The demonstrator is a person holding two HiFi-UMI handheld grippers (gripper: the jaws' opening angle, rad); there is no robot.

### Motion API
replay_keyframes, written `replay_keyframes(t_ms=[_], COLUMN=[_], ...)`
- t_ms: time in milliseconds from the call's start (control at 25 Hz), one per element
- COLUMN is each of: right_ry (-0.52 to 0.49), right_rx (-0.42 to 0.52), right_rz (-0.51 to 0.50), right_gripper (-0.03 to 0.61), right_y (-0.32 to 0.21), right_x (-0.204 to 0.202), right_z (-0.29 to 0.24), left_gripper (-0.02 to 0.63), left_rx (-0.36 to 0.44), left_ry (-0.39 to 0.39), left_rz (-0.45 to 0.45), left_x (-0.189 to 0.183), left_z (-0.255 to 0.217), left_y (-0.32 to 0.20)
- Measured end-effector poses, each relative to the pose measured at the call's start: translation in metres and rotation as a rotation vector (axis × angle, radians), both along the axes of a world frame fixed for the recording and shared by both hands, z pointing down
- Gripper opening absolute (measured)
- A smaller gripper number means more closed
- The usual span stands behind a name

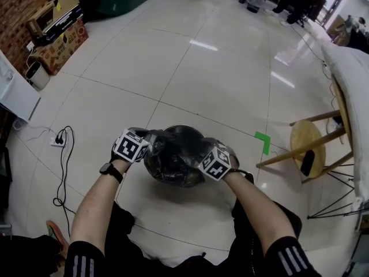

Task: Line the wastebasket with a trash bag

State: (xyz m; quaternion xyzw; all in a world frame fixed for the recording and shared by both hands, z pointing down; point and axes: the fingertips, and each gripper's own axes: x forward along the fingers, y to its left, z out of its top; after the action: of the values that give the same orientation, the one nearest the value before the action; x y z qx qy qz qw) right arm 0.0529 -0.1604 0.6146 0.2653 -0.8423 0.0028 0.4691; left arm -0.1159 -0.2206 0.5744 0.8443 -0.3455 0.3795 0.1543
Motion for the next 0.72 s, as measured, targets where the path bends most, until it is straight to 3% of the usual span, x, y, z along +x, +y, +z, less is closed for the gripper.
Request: replay_keyframes(t_ms=[80,200,320,400,600,720], right_ry=[0.077,0.175,0.212,0.194,0.01,-0.052], right_rx=[0.011,0.008,-0.006,0.0,0.039,0.068], right_rz=[-0.052,-0.027,-0.003,0.018,0.157,0.238], right_gripper=[0.235,0.211,0.102,0.006,0.005,0.005], right_y=[0.0,-0.007,-0.013,-0.015,-0.03,-0.047], right_x=[-0.009,-0.005,-0.001,0.001,0.013,0.035], right_z=[0.013,0.034,0.046,0.043,-0.006,-0.031], left_gripper=[0.0,0.0,0.0,0.0,0.0,0.005], left_rx=[-0.004,-0.003,-0.004,-0.007,0.007,0.02], left_ry=[0.004,0.007,0.011,0.014,0.019,0.021], left_rz=[-0.005,-0.006,-0.009,-0.006,0.001,0.014], left_x=[-0.003,-0.003,-0.003,0.0,0.001,0.006], left_z=[0.0,0.0,0.001,0.001,-0.003,-0.002], left_y=[-0.001,-0.002,-0.004,-0.004,-0.009,-0.015])
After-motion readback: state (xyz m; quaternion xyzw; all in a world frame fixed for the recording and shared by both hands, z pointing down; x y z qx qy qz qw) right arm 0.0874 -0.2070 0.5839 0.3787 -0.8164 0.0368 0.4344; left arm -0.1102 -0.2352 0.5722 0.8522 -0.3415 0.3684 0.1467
